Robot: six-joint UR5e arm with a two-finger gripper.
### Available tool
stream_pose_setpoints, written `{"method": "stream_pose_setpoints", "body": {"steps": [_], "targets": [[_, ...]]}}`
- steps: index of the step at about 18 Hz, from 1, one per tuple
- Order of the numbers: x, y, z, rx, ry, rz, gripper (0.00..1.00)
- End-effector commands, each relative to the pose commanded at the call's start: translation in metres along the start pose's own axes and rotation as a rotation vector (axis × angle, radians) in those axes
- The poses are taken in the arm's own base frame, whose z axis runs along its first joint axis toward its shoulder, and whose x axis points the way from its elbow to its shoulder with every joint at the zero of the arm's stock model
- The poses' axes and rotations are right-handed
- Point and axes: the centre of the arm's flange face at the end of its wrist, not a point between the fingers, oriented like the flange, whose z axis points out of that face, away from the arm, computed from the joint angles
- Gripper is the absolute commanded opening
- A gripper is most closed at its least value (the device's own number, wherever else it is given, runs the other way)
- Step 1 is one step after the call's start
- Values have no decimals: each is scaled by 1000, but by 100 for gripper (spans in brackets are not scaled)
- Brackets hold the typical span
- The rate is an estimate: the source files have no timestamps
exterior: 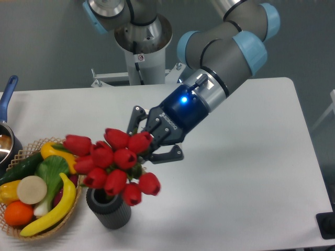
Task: Insert the flowers into the vase
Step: 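Carry the tulips toward the dark grey vase, stems over its opening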
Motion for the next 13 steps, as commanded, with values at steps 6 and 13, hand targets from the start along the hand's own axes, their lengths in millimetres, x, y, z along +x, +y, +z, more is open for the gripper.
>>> {"method": "stream_pose_setpoints", "body": {"steps": [6, 13], "targets": [[-17, 8, 17, 19, 36, -3, 5], [-19, 9, 40, 17, 69, -24, 10]]}}
